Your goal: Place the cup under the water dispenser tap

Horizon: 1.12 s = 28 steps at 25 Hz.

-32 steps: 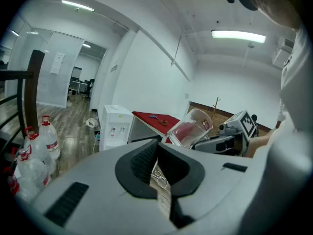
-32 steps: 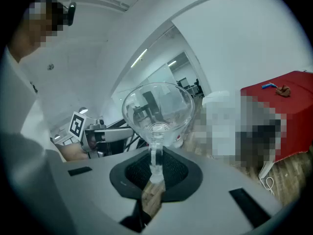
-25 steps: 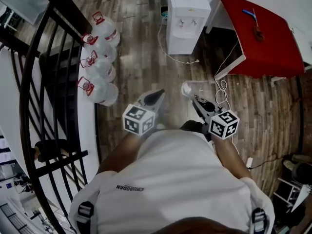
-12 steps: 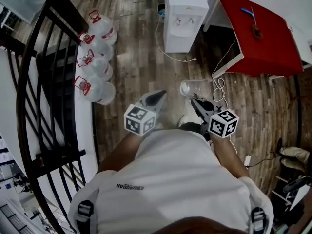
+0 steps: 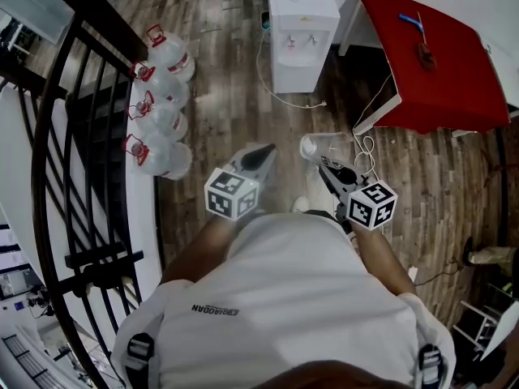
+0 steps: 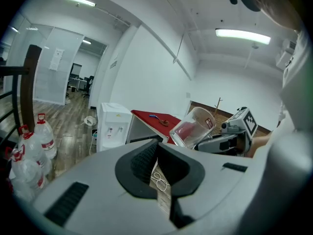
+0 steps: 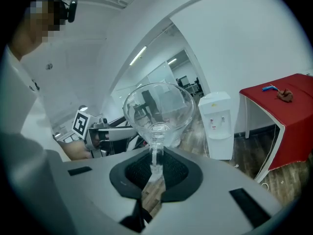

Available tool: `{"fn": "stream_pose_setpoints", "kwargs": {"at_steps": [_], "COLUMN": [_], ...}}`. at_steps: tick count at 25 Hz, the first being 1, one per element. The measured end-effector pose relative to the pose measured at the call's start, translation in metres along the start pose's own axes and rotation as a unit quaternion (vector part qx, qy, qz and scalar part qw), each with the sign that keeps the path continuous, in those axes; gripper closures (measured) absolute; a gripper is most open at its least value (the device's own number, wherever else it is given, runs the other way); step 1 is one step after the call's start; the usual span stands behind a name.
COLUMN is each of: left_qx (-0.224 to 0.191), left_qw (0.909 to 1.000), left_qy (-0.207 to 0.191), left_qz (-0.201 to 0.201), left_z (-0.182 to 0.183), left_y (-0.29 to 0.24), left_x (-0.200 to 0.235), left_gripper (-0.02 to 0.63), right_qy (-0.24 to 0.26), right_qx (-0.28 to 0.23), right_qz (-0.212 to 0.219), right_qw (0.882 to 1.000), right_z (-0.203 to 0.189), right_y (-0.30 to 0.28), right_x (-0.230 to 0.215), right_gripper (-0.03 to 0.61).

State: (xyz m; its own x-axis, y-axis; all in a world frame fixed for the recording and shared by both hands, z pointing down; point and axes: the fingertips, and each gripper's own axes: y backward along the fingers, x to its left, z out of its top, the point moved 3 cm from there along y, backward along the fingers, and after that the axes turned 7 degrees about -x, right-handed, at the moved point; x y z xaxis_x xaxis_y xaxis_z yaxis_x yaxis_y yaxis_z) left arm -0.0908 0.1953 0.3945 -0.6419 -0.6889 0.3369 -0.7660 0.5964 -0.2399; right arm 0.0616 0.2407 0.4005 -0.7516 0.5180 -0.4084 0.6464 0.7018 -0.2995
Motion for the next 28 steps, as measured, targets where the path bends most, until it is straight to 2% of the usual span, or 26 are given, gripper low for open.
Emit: {"fn": "stream_pose_setpoints", "kwargs": {"at_steps": [10, 16, 23, 28], "left_qx": [0.006, 0.019, 0.048, 0.056], "left_qw": [0.9996, 0.9994, 0.9982, 0.998], "left_qy": [0.004, 0.005, 0.016, 0.024], "left_qz": [0.029, 0.03, 0.033, 0.016], "left_z": [0.002, 0.0, -0.012, -0.012], "left_y": [-0.053, -0.072, -0.083, -0.11], "left_x": [-0.018, -0.03, -0.015, 0.001], "left_gripper": [0.617, 0.617, 0.617, 0.617], "right_qy": [0.008, -0.005, -0.023, -0.021], "right_qx": [-0.005, 0.007, 0.002, 0.018], "right_qz": [0.015, 0.014, 0.0, -0.011], "right_qw": [1.0, 1.0, 1.0, 1.0], "right_z": [0.014, 0.011, 0.01, 0.01], "right_y": [0.016, 0.024, 0.013, 0.001], "right_x": [-0.062, -0.087, -0.107, -0.12], "right_gripper": [0.535, 0.535, 0.535, 0.535]}}
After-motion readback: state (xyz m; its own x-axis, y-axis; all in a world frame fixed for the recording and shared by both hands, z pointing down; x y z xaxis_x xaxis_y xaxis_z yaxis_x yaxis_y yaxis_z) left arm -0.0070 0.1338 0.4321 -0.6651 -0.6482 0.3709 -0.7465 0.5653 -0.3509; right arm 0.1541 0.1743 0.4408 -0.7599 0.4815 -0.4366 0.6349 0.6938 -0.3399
